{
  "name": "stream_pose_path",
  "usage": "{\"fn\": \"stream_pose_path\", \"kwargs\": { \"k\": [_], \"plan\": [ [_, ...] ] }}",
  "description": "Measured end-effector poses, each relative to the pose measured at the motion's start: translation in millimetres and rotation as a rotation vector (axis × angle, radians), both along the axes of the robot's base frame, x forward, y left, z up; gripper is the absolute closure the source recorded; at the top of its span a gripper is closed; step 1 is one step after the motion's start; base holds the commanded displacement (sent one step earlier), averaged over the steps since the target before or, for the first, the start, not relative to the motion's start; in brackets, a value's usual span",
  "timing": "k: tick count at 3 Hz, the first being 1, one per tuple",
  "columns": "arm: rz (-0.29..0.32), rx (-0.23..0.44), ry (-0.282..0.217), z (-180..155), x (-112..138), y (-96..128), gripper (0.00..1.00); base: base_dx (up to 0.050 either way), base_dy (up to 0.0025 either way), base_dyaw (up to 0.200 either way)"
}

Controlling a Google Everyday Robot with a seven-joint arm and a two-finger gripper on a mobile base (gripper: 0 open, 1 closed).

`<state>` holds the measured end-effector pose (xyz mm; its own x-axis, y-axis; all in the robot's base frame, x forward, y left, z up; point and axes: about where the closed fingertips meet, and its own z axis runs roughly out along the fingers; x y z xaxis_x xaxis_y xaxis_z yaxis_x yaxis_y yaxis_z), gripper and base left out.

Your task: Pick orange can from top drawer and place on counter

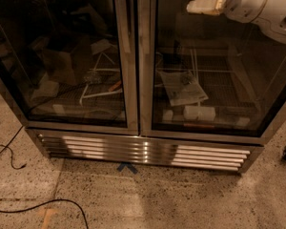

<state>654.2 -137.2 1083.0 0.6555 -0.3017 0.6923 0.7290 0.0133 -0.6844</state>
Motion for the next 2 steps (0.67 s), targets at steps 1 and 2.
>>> {"fn": "stream_pose_path", "kwargs": {
  "k": [1, 2],
  "plan": [
    [0.012, -0.004, -0.026, 13.3, -59.7, -13.2, 0.00, 0.000, 0.00000, 0.000],
    [0.013, -0.037, -0.024, 11.3, -106.5, -16.4, 0.00, 0.000, 0.00000, 0.000]
  ]
}}
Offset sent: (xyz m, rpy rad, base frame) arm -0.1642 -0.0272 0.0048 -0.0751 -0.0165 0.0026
